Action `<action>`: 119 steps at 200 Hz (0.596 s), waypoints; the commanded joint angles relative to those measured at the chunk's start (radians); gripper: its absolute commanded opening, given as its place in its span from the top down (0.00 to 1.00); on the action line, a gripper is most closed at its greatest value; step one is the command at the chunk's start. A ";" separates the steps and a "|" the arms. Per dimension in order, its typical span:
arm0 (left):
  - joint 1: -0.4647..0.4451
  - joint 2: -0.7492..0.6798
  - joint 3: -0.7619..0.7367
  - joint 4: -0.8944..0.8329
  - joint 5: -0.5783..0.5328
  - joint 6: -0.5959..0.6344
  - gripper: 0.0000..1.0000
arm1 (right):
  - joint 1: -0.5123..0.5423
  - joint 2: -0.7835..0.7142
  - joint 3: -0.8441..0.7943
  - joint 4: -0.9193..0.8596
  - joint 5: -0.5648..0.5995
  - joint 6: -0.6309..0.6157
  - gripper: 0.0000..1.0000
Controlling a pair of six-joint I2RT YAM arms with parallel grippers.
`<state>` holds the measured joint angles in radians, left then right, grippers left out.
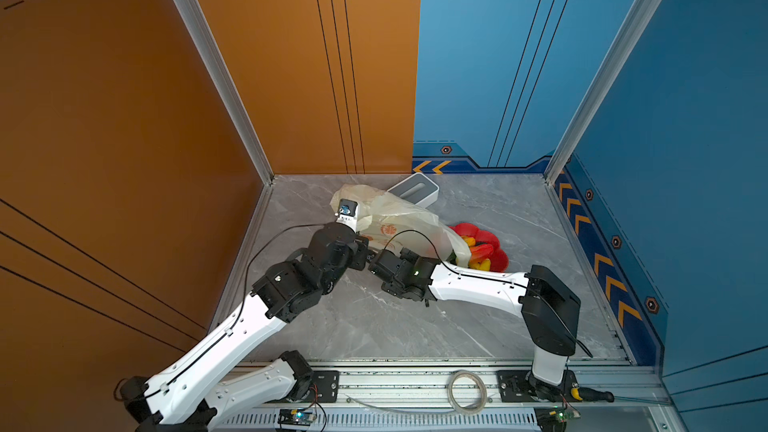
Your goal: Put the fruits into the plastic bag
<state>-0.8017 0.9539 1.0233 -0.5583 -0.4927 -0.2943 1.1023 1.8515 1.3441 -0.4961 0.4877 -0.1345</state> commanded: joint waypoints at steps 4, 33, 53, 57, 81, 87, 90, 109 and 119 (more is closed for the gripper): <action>-0.083 -0.059 -0.145 0.142 -0.173 -0.133 1.00 | 0.045 -0.107 -0.074 0.054 -0.166 0.060 0.12; -0.145 -0.060 -0.203 0.155 -0.210 -0.174 1.00 | 0.056 -0.276 -0.192 0.064 -0.420 0.236 0.11; -0.190 -0.058 -0.224 0.156 -0.263 -0.192 1.00 | 0.048 -0.408 -0.266 0.082 -0.518 0.367 0.11; -0.195 -0.059 -0.228 0.157 -0.266 -0.197 1.00 | 0.044 -0.439 -0.279 0.082 -0.526 0.394 0.11; -0.209 -0.067 -0.245 0.159 -0.274 -0.221 1.00 | 0.027 -0.630 -0.344 0.064 -0.496 0.542 0.12; -0.213 -0.068 -0.247 0.159 -0.277 -0.224 1.00 | 0.027 -0.669 -0.347 0.051 -0.469 0.570 0.12; -0.214 -0.069 -0.248 0.159 -0.277 -0.225 1.00 | 0.027 -0.700 -0.347 0.037 -0.447 0.591 0.12; -0.218 -0.075 -0.246 0.161 -0.282 -0.226 1.00 | 0.029 -0.813 -0.325 -0.060 -0.311 0.693 0.13; -0.219 -0.075 -0.245 0.160 -0.282 -0.224 1.00 | 0.037 -0.840 -0.305 -0.134 -0.222 0.745 0.13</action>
<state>-1.0092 0.8970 0.7837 -0.4133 -0.7322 -0.4976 1.1313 1.0920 1.0142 -0.4614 0.0780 0.4038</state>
